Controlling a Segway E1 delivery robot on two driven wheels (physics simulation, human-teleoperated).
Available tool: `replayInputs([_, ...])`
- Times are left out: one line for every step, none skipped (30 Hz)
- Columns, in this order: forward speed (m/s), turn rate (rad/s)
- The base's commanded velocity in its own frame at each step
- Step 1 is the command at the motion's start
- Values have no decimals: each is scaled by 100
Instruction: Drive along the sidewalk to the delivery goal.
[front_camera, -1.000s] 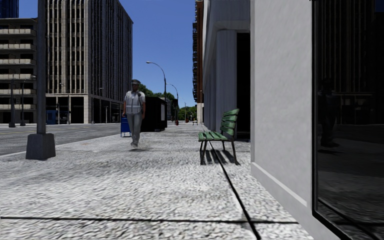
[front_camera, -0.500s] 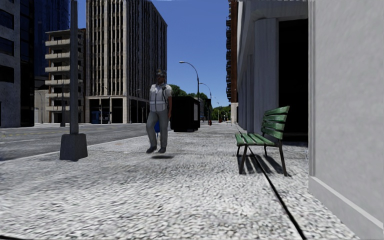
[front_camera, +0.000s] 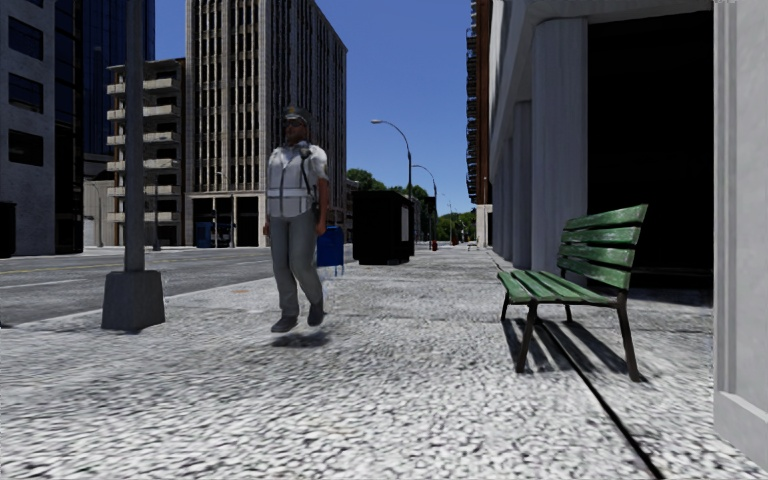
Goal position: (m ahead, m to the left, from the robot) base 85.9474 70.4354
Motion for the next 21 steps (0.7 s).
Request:
replayInputs([101, 0])
replayInputs([101, 0])
replayInputs([101, 0])
replayInputs([101, 0])
replayInputs([101, 0])
replayInputs([101, 0])
replayInputs([101, 0])
replayInputs([101, -3])
replayInputs([101, -43])
replayInputs([101, -43])
replayInputs([101, -120])
replayInputs([101, -120])
replayInputs([101, -85])
replayInputs([101, -85])
replayInputs([101, -1])
replayInputs([101, 0])
replayInputs([101, 0])
replayInputs([101, 0])
replayInputs([101, 0])
replayInputs([101, 0])
replayInputs([101, 0])
